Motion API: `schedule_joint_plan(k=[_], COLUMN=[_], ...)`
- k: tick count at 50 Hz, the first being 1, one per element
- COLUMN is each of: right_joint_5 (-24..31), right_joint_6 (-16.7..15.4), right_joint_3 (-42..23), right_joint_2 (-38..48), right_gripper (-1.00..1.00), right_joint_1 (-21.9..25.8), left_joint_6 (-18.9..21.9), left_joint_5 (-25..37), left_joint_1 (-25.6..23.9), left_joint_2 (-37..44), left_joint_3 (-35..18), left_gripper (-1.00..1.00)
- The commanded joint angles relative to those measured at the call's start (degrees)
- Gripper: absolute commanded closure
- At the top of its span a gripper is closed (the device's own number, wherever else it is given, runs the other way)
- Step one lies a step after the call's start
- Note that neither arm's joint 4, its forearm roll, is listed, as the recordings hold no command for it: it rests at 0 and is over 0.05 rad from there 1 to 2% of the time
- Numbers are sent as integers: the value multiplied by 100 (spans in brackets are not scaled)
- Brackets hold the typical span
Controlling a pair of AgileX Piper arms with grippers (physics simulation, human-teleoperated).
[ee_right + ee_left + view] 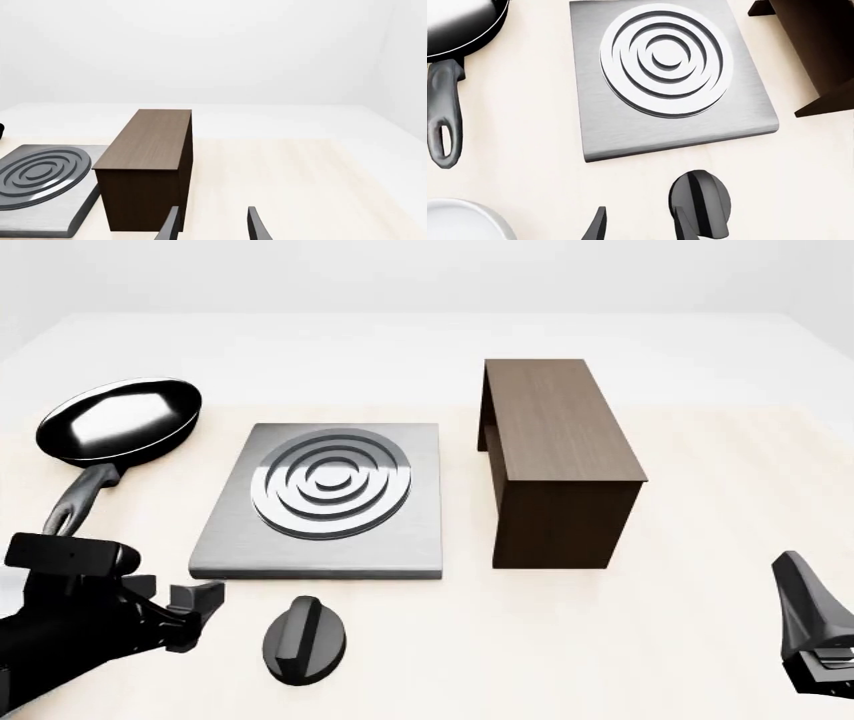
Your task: Turn on the stove.
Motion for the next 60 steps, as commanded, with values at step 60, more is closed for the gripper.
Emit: schedule_joint_plan(k=[60], right_joint_5=[0], right_joint_6=[0], right_joint_3=[0], right_joint_2=[0], right_gripper=[-100], right_joint_1=[0], left_joint_6=[-1477], left_joint_5=[-3171], left_joint_1=[-1168], left_joint_2=[3235], left_joint_3=[947], left_gripper=[-100])
